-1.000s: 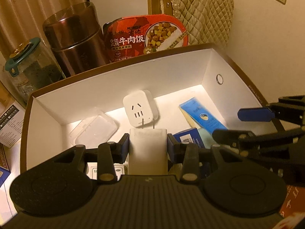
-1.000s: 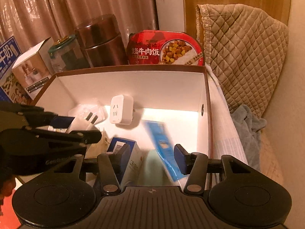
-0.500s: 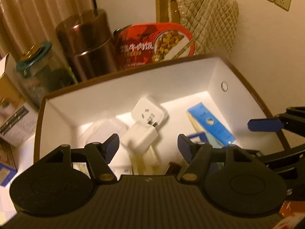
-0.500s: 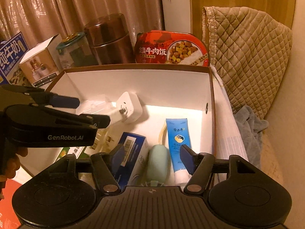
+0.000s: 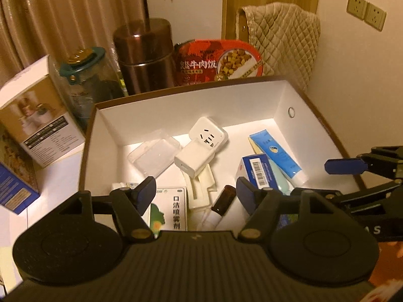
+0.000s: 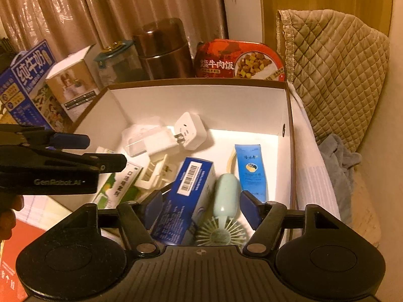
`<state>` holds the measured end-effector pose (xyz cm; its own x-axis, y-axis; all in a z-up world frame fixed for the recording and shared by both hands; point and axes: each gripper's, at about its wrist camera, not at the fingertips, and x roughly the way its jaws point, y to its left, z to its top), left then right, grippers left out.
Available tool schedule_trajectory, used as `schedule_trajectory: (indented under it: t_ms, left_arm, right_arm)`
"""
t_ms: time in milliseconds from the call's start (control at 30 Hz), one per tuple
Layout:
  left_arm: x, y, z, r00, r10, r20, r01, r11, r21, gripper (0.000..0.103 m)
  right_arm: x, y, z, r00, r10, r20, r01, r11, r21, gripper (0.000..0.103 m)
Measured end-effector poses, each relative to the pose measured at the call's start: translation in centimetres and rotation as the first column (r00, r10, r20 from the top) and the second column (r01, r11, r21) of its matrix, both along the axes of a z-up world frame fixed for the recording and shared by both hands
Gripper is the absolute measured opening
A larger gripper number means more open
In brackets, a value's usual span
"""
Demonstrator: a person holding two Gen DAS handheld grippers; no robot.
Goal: Organize rigid objects
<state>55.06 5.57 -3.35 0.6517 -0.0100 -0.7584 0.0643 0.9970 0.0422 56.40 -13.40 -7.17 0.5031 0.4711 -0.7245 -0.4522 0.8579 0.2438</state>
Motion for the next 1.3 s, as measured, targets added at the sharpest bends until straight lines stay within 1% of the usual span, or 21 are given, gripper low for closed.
schedule_trajectory:
  t_ms: [100,200,233,433,533,633,767,1033,1133,1300]
  left_arm:
    - [-2.1,-0.3,1.1,0.999,0.019,0.031,-0.018,1.0,-0.012,0.067]
    - [-4.5,-1.0,2.1,0.996,0.036,0.076,-0.035,0.999,-0.005,0.079]
    - [-5.5,-1.2,2.4,0.995,0.039,0.094,-0.04,0.999,0.001,0.08]
    - [-10.9,-2.6,3.3,0.988,0.082,0.133,-0.087,0.996,0.027,0.08]
    - [-13.6,-3.2,3.6,0.985,0.111,0.134,-0.115,0.993,0.023,0.08]
    - [-16.2,-3.6,3.8,0.979,0.157,0.13,-0.161,0.987,0.017,0.08]
    - [-19.5,-4.1,4.2,0.973,0.195,0.124,-0.197,0.98,0.002,0.08]
    - [-25.5,-4.5,4.3,0.971,0.211,0.113,-0.21,0.978,-0.015,0.08]
    - [-27.4,-4.3,4.1,0.975,0.207,0.086,-0.207,0.978,-0.009,0.08]
    - [-30.4,-3.7,3.8,0.978,0.201,0.064,-0.2,0.98,-0.009,0.08]
  right_arm:
    - [-1.1,-0.4,0.7,1.0,0.007,0.01,-0.007,1.0,0.021,0.066]
    - [-2.5,-1.1,1.5,1.0,0.015,0.024,-0.016,0.999,0.05,0.066]
    - [-3.0,-1.3,1.8,0.999,0.017,0.029,-0.019,0.998,0.056,0.066]
    - [-6.5,-2.8,2.5,0.998,0.045,0.045,-0.048,0.997,0.068,0.066]
    - [-8.4,-3.4,2.6,0.997,0.064,0.047,-0.067,0.996,0.057,0.066]
    - [-10.4,-4.1,2.8,0.995,0.083,0.049,-0.086,0.994,0.072,0.066]
    - [-13.0,-4.8,3.5,0.994,0.094,0.05,-0.098,0.992,0.083,0.066]
    - [-18.0,-5.4,4.4,0.995,0.088,0.039,-0.091,0.991,0.103,0.066]
    - [-20.1,-5.3,4.3,0.996,0.079,0.032,-0.082,0.992,0.098,0.066]
    - [-23.7,-5.3,4.1,0.998,0.057,0.019,-0.059,0.994,0.091,0.066]
